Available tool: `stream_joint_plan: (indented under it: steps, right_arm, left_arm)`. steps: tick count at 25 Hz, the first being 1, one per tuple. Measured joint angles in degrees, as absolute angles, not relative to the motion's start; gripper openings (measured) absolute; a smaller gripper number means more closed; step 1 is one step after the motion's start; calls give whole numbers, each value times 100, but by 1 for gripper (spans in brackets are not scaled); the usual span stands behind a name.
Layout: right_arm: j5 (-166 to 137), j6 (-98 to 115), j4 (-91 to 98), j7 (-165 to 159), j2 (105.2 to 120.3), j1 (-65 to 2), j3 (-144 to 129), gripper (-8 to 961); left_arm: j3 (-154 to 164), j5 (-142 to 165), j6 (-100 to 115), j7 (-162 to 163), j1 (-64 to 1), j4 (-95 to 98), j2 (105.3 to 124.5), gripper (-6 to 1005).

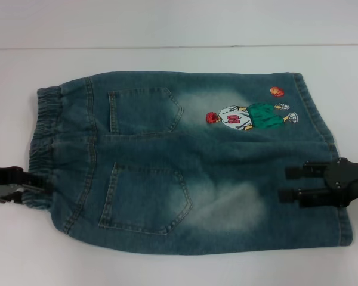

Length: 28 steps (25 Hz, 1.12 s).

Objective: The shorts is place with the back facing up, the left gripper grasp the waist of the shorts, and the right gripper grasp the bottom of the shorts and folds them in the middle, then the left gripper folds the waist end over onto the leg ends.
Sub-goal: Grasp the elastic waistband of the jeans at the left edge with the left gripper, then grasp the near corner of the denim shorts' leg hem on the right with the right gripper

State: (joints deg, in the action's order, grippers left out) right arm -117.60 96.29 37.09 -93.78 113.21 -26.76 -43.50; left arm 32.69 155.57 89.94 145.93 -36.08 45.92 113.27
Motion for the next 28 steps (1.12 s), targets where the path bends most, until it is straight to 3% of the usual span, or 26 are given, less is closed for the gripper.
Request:
stream_joint_plan:
  steps: [2,13,23,28]
  right_arm:
    - [-11760,9620,3709,-9374,11320,-2666,-4349,835]
    - [-11759,9602,3709,-9367,11319,-2646,-4319,835]
    - [-11741,9611,3709,-9480,11305,-2697,-4290,836]
    - [-11726,9693,3839,-10165,11183,-2861,-4169,836]
  left_arm:
    - [3279,15556,8995,14532,-3622,4593,11337,763]
    - [3296,15548,8956,14384,-3649,4640,11399,336]
    - [3258,15506,8967,14193,-3682,4642,11408,126]
    - [3265,15279,9017,14157,-3692,4773,11406,67]
